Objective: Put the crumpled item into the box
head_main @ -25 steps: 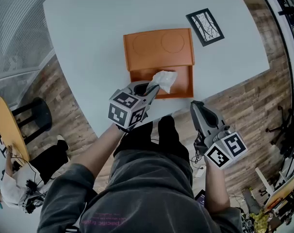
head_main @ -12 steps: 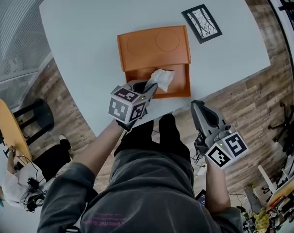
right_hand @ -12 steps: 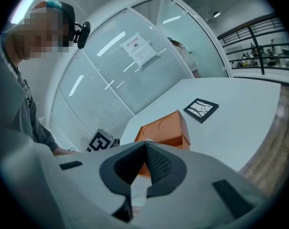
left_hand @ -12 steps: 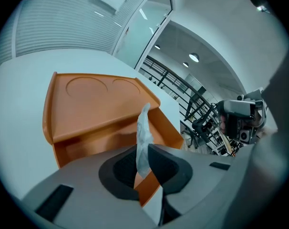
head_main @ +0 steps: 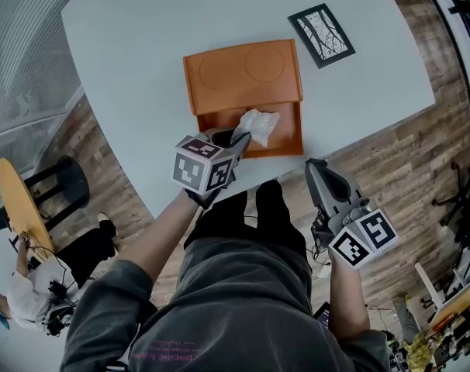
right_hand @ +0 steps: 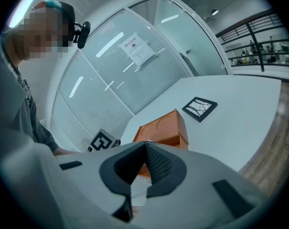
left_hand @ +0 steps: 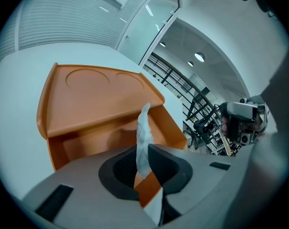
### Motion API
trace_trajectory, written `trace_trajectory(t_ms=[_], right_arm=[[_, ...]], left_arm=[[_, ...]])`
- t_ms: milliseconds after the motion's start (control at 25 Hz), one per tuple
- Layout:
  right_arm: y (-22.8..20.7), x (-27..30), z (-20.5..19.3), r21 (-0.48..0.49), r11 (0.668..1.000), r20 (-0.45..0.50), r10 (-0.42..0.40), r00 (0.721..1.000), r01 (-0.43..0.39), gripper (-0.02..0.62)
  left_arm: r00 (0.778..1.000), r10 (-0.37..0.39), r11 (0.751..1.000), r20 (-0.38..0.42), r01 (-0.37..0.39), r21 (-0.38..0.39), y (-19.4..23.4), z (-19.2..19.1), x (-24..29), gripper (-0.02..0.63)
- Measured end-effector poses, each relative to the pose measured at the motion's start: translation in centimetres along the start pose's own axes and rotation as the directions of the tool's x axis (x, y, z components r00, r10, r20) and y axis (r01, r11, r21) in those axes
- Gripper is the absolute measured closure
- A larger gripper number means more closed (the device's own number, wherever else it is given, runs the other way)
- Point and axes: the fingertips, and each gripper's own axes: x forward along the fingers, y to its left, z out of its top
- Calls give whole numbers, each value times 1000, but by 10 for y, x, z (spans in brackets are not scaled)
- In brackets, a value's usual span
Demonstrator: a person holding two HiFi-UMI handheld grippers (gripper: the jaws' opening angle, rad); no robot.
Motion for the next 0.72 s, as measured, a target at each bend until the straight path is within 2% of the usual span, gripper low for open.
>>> trace_trajectory(t_ms=[440, 720], right_arm=[[4, 6, 5, 2, 1000, -6, 30, 1000, -30, 591], [10, 11, 6, -6, 999, -18, 46, 999, -46, 591]], left_arm=[[998, 49, 999, -29, -50, -20, 2, -6, 0, 519], [998, 62, 998, -28, -63, -20, 3, -7, 0, 441]])
